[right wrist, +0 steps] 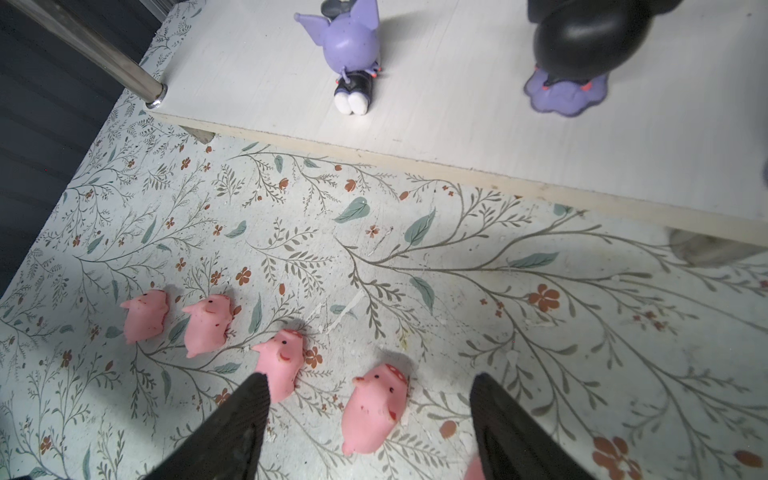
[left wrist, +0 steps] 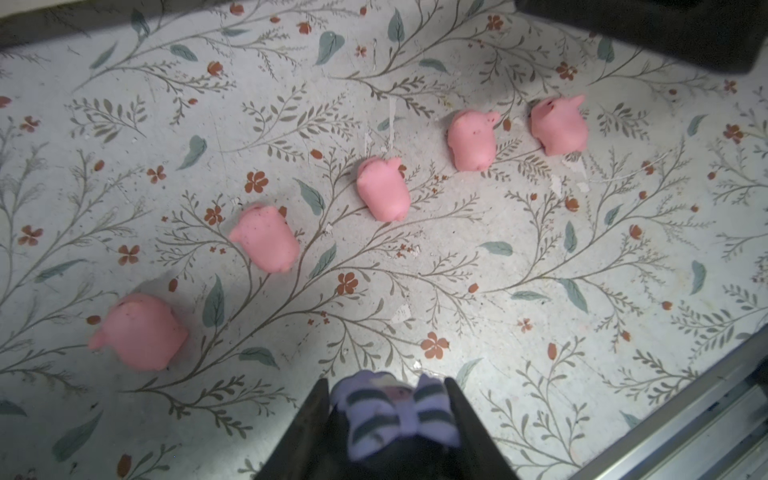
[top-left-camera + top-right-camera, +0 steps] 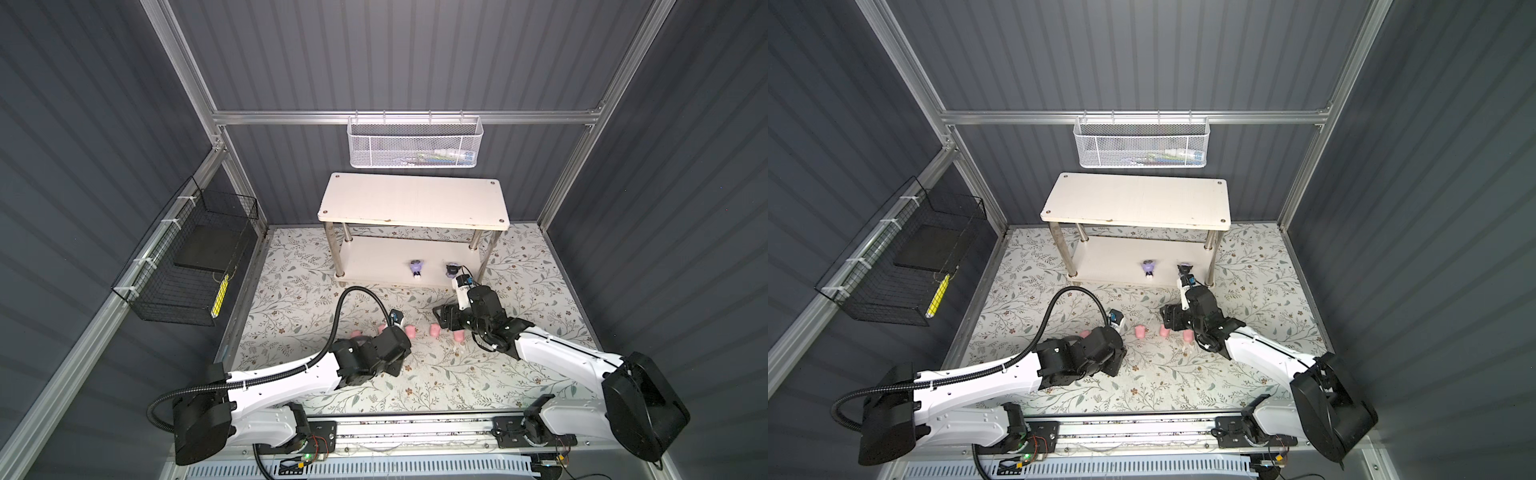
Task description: Place and organize the plastic toys onto the shelf
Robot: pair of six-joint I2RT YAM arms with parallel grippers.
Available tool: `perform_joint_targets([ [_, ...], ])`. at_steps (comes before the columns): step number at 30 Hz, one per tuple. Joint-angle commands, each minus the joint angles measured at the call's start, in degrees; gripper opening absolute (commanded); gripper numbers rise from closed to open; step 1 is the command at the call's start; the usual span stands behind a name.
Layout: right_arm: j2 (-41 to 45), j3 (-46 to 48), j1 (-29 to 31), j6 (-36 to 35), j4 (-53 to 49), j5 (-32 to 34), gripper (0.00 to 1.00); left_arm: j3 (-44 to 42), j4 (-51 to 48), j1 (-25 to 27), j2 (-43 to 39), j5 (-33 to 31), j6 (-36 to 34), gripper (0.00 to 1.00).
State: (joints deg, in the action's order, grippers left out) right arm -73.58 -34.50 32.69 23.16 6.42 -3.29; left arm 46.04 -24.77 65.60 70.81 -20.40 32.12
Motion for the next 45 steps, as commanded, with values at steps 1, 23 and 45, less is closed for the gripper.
perform_joint_targets([
  [1,0.2,-0.2,0.3,0.3,1.0,0.2,0.78,4.1,-3.9,0.3,0.8,-3.8,0.5,0.37],
  [23,9.1,0.1,0.2,-2.5,-5.2,4.3,0.78,11.4,16.9,-17.9,9.3,-2.9,-8.7,0.4],
  [45,12.3,0.6,0.1,-2.3,-6.8,5.0,0.78,19.8,35.2,-31.2,29.6,5.8,-10.7,0.4],
])
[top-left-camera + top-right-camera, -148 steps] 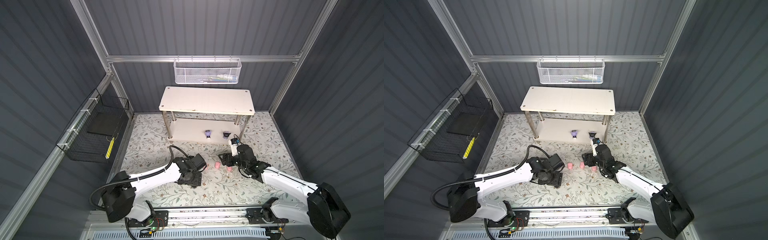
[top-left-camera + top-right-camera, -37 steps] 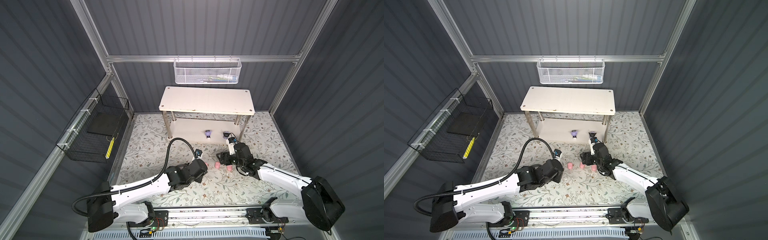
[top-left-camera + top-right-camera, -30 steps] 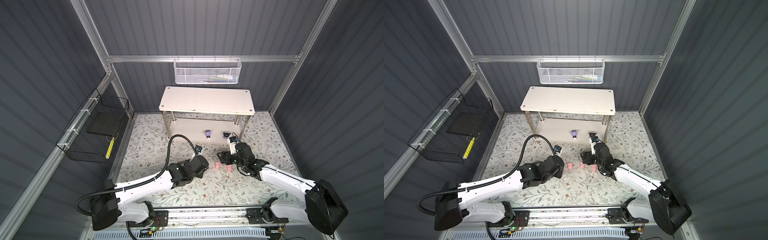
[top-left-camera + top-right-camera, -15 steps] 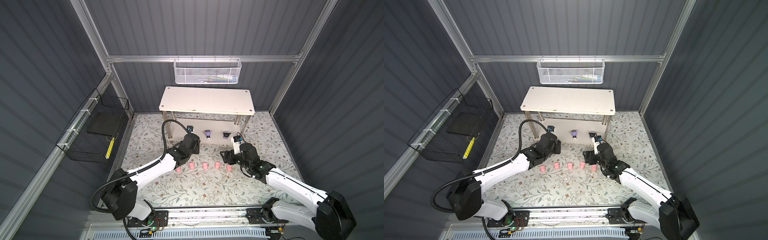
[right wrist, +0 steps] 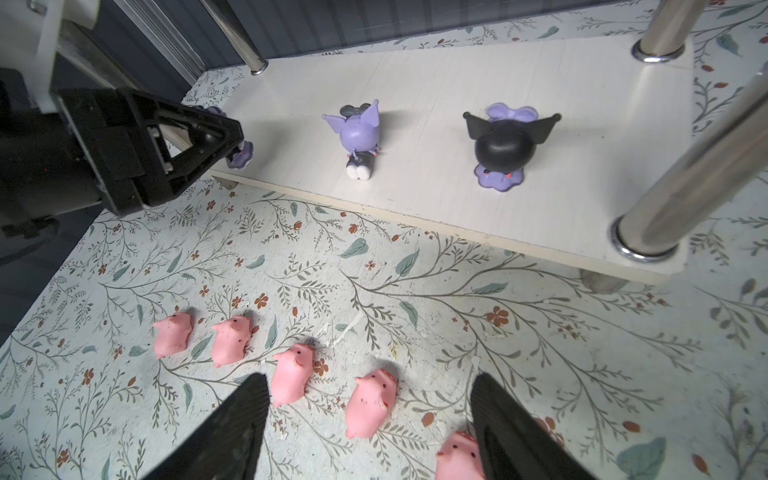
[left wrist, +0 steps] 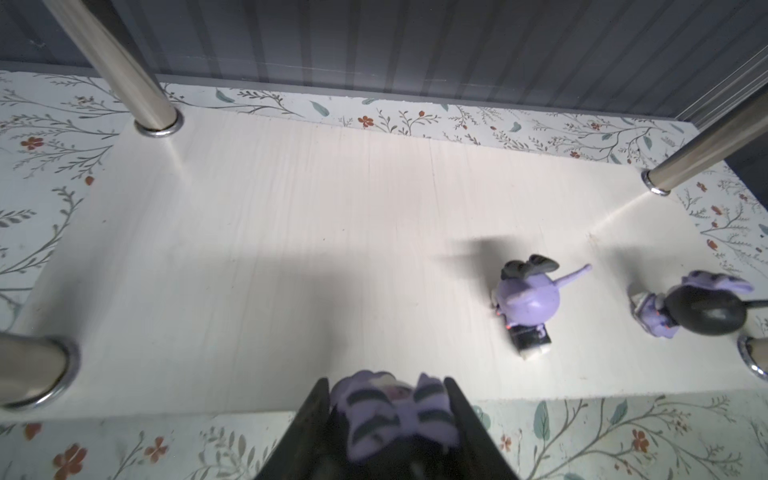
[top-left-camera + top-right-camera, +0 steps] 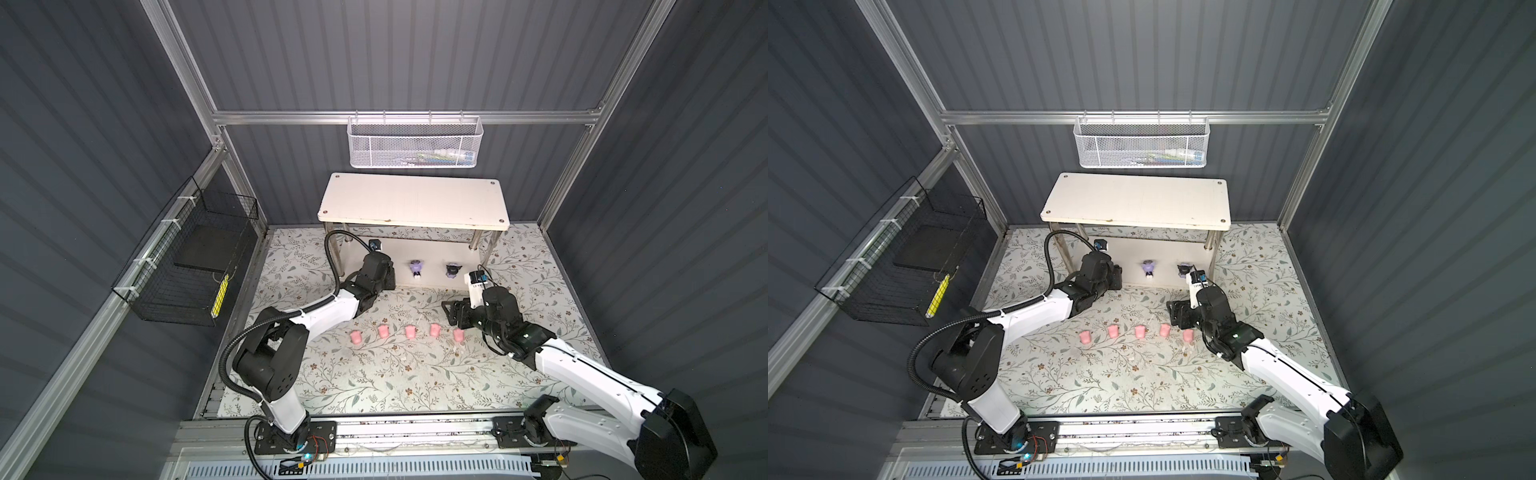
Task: Place and organize the plastic toys onto the shelf
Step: 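Carry the held cow toy with the left gripper onto the lower shelf tier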
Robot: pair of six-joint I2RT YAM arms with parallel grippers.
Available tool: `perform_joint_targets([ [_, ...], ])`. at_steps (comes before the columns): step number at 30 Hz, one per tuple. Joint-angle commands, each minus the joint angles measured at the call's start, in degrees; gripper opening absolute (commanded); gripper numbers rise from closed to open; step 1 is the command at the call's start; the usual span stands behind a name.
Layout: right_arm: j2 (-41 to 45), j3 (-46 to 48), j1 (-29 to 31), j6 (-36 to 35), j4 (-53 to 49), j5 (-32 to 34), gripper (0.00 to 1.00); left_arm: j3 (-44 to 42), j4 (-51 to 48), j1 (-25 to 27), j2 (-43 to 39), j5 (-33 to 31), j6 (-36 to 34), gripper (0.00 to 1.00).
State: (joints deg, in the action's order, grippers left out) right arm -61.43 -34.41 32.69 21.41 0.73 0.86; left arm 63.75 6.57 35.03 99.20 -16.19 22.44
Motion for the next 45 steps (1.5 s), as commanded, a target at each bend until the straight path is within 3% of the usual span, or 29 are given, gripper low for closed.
perform_joint_targets([
  [1,0.2,0.5,0.1,-0.5,-1.3,0.9,0.78,2.9,3.9,-0.9,2.0,1.6,-0.9,0.4],
  [19,-1.6,-0.3,0.1,-0.4,-0.9,1.0,0.78,8.0,3.2,-3.8,9.9,2.3,-2.6,0.41],
  [45,-5.0,-0.8,0.1,-0.4,0.0,0.5,0.78,7.9,2.7,-4.6,11.2,2.0,-1.5,0.43],
])
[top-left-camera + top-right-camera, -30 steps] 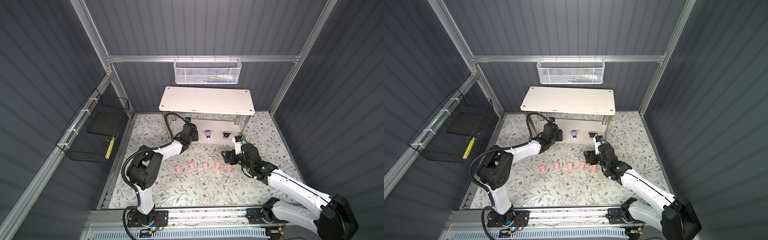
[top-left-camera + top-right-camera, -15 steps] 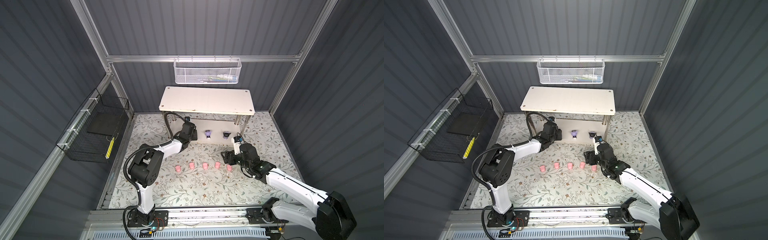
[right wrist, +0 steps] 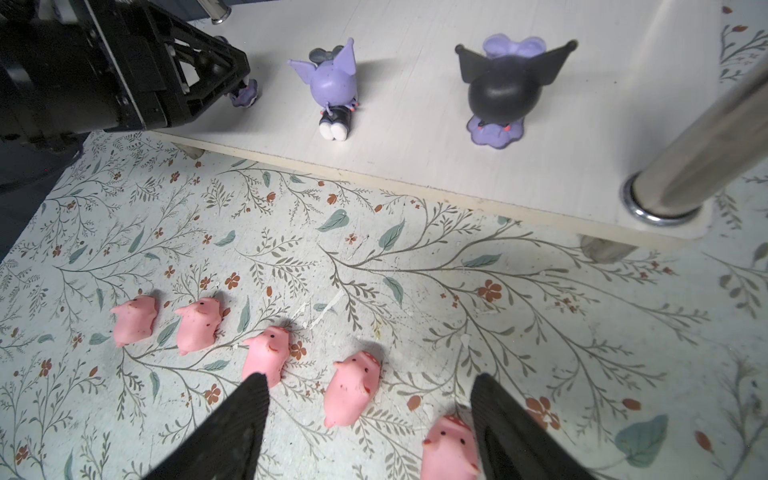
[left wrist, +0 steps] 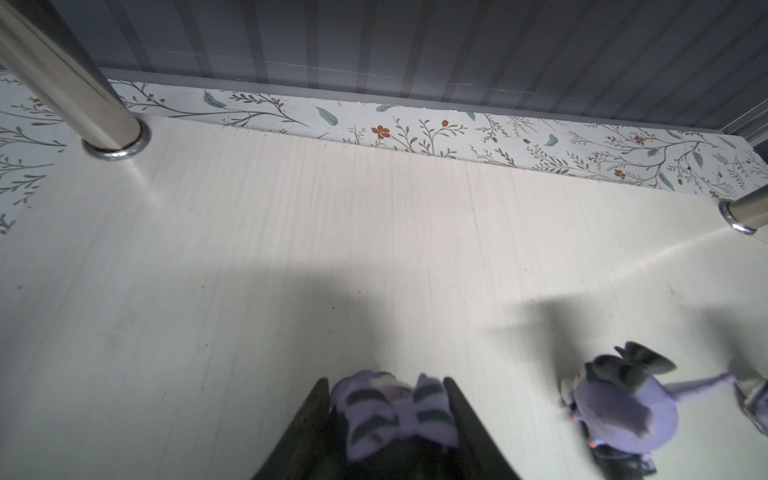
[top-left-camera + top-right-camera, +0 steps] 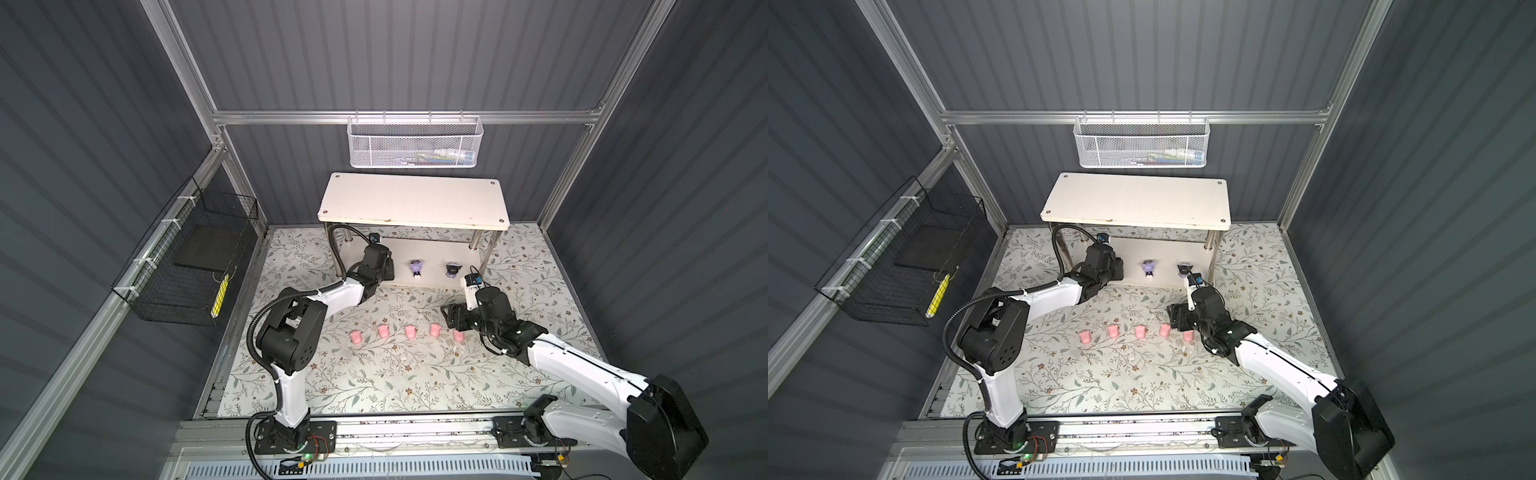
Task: Place and organize the plastic toys onto the shelf
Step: 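Carry the held cow toy with the left gripper onto the lower shelf tier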
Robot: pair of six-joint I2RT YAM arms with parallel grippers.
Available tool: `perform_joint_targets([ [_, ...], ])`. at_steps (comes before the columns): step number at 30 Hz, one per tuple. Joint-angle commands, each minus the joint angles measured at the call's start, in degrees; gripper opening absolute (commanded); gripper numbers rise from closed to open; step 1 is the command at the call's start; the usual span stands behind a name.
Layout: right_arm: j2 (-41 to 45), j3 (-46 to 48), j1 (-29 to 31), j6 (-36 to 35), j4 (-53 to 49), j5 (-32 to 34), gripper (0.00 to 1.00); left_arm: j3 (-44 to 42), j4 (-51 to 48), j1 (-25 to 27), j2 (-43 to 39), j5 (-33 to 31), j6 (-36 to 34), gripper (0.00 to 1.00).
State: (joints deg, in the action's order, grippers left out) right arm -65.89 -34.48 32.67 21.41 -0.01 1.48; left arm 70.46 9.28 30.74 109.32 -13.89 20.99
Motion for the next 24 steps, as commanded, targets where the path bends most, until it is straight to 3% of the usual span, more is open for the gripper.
perform_joint_targets([
  [1,-0.6,-0.8,0.1,-0.4,0.8,-0.1,0.78,1.0,0.0,-0.3,1.1,-0.2,0.0,0.43],
  [24,-1.5,-0.1,0.1,-0.1,1.9,-0.3,0.78,2.0,-0.6,-0.3,2.1,-0.5,0.3,0.5],
])
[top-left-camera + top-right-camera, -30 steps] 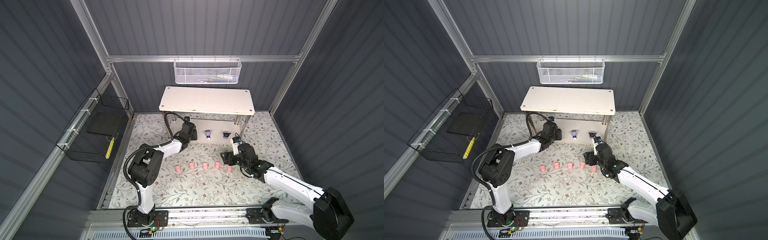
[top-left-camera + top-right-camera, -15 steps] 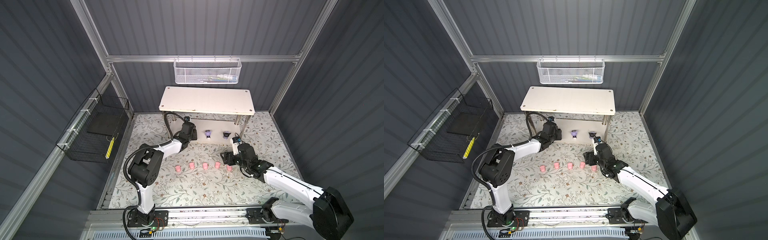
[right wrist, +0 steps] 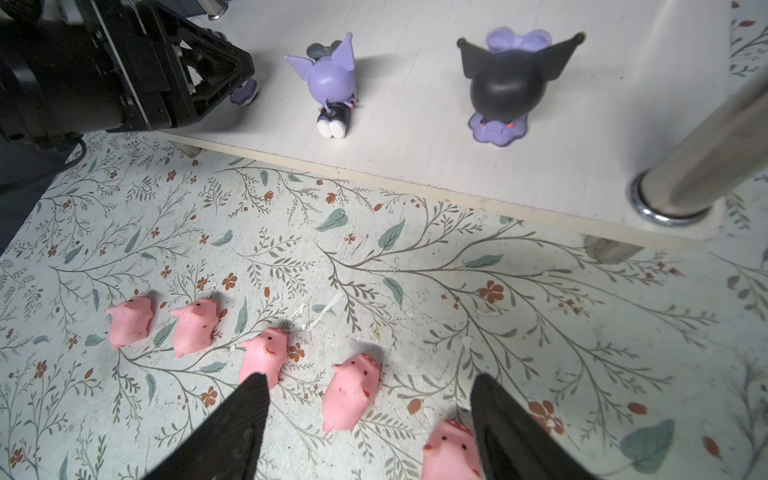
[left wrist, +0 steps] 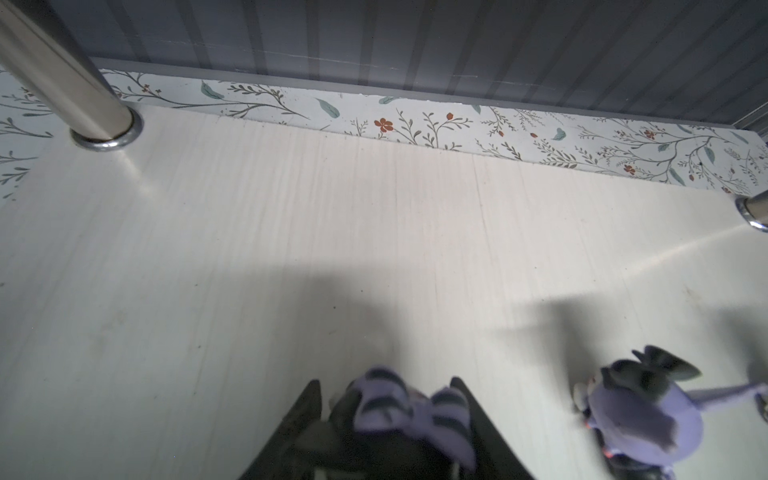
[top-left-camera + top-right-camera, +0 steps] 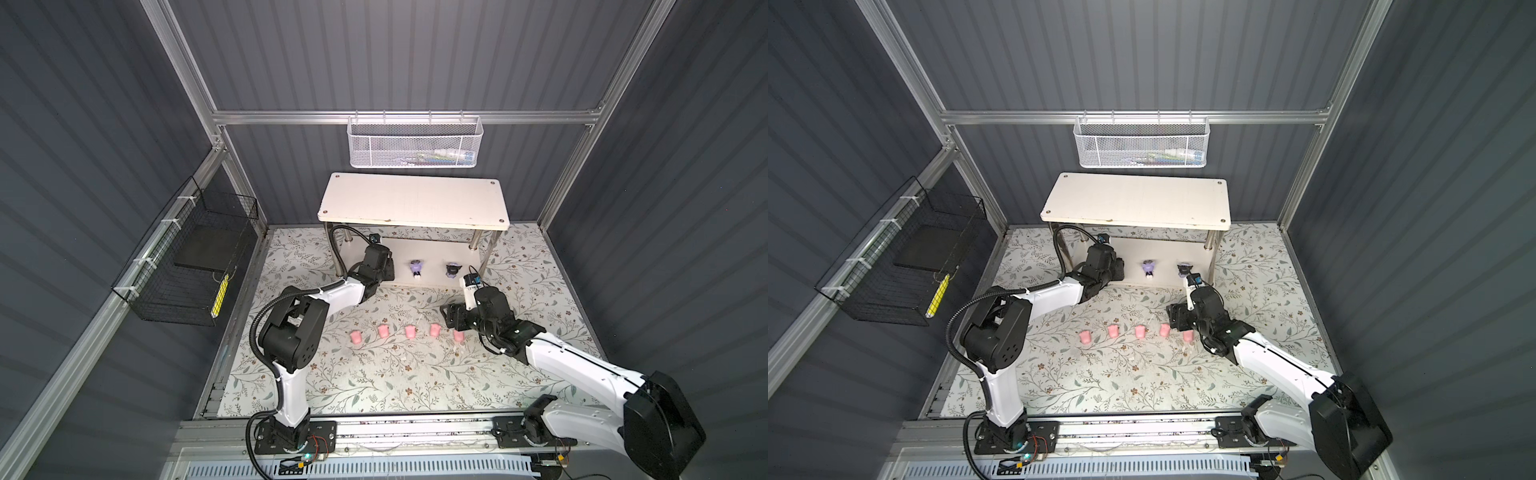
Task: Place and organize the plastic toys onto the shelf
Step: 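Carry the held cow toy with the left gripper onto the lower shelf tier, then open the left gripper to release the cow toy beside the bow toys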
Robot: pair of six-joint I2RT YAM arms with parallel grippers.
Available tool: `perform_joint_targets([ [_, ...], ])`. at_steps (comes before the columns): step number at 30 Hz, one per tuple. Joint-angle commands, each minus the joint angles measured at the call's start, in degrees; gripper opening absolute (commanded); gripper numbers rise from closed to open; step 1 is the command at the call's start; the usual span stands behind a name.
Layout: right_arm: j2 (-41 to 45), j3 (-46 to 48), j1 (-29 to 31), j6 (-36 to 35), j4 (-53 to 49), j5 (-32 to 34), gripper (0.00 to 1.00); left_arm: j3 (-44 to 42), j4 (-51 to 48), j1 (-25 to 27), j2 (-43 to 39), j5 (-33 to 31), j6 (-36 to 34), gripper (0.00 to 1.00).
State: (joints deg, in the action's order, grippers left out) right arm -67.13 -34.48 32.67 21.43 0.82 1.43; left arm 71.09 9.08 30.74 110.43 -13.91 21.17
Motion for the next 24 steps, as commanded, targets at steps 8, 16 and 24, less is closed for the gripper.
perform_joint_targets([
  [8,-0.6,0.1,0.1,0.0,1.5,-0.4,0.78,0.8,0.0,-0.3,0.2,-0.5,0.1,0.53],
  [16,-0.8,0.2,0.1,0.1,1.8,-0.5,0.78,0.8,0.5,-0.3,-0.8,0.0,0.0,0.57],
  [24,-1.0,0.0,0.1,0.0,2.0,-0.5,0.79,0.7,0.9,-0.4,-1.4,0.8,0.0,0.6],
])
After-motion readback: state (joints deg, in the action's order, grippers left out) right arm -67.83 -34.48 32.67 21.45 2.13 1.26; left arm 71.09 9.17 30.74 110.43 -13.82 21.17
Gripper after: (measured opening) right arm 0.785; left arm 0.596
